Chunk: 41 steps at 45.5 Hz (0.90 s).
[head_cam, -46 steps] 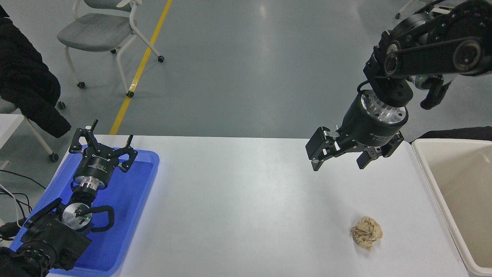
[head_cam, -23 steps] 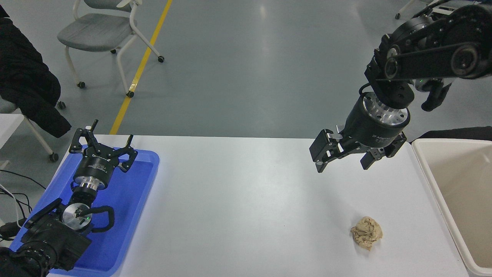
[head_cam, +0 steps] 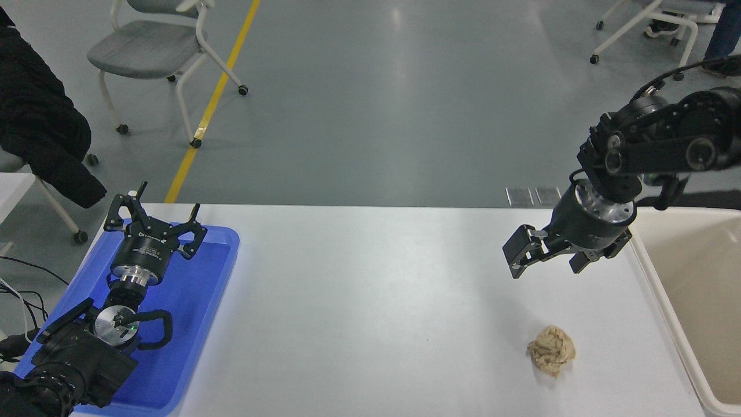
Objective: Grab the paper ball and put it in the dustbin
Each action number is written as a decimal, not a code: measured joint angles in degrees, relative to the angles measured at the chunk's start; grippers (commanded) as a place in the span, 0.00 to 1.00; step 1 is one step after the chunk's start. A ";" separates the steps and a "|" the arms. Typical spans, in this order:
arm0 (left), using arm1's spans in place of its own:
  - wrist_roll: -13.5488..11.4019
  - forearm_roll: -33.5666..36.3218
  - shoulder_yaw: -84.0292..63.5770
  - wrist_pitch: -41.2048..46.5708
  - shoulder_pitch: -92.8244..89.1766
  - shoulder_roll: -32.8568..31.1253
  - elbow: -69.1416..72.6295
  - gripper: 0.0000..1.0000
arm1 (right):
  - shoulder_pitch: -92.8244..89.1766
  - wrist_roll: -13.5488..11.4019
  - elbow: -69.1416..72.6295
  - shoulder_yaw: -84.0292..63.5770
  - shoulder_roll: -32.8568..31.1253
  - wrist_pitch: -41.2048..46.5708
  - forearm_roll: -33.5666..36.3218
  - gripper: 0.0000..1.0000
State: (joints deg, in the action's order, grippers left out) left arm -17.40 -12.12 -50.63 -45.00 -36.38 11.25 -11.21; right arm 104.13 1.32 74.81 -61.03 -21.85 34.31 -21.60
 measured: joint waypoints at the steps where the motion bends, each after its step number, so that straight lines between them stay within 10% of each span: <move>1: 0.00 -0.01 0.00 0.00 0.00 0.00 0.01 1.00 | -1.72 -0.01 -0.51 0.87 -0.73 -0.48 -0.97 1.00; 36: 0.08 -0.01 0.00 0.00 0.00 0.00 0.04 1.00 | -36.53 -0.24 -17.65 22.17 -4.80 -8.61 -16.48 1.00; 41: 0.08 -0.01 0.00 0.00 0.00 0.00 0.04 1.00 | -38.89 -0.24 -18.94 23.10 -4.28 -10.12 -17.06 0.88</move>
State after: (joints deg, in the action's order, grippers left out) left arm -17.32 -12.13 -50.63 -45.00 -36.39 11.25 -11.16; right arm 65.24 1.08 55.86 -37.93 -26.13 24.20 -38.66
